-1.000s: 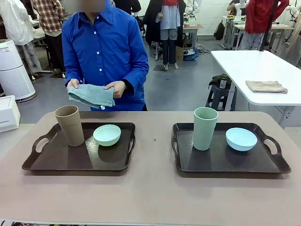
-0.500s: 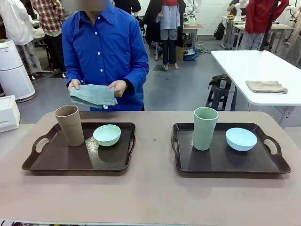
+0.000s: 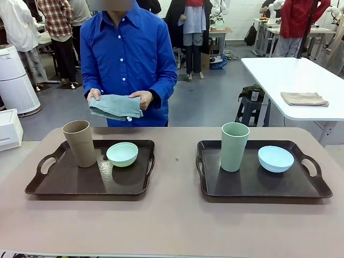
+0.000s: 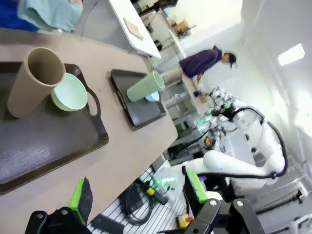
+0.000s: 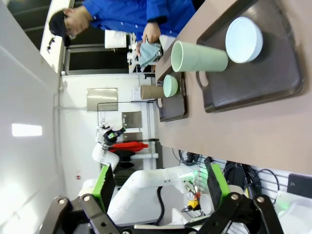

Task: Set up a tray with a mat and arrange the tableware.
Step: Pick up the Picnic Bowl and Reusable plastic cup from the Handle tray in front of the human's position and hold them in the air.

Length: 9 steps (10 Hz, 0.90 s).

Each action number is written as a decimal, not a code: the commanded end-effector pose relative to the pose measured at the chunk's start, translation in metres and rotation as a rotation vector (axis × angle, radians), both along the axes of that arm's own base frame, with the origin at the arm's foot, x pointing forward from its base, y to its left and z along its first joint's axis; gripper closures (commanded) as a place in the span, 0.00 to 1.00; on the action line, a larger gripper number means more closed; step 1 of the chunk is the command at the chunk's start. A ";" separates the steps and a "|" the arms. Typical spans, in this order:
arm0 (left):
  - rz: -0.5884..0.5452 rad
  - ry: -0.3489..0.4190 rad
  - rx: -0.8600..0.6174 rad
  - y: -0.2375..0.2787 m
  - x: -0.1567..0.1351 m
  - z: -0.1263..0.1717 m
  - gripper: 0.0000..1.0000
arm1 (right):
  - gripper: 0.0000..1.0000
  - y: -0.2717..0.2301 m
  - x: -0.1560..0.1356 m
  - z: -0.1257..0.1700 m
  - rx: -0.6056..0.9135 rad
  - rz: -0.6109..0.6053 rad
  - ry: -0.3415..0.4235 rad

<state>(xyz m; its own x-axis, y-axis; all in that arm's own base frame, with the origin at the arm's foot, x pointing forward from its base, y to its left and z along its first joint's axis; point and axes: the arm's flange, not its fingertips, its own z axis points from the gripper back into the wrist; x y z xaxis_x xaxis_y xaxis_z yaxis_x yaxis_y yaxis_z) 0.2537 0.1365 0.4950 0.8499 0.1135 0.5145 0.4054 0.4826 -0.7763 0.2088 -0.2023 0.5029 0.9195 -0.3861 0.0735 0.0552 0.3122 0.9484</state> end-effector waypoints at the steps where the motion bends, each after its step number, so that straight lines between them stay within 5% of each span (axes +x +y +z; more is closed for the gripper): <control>1: -0.059 -0.131 0.198 -0.002 -0.001 0.014 0.00 | 0.00 0.020 0.002 0.025 -0.109 0.024 -0.120; 5: -0.178 -0.316 0.620 -0.024 0.016 0.072 0.00 | 0.00 0.139 0.015 0.114 -0.466 0.168 -0.298; 7: -0.316 -0.430 0.707 -0.029 0.036 0.098 0.00 | 0.00 0.225 0.029 0.129 -0.617 0.299 -0.410; 9: -0.382 -0.451 0.777 -0.028 0.055 0.102 0.00 | 0.00 0.302 0.047 0.125 -0.742 0.389 -0.454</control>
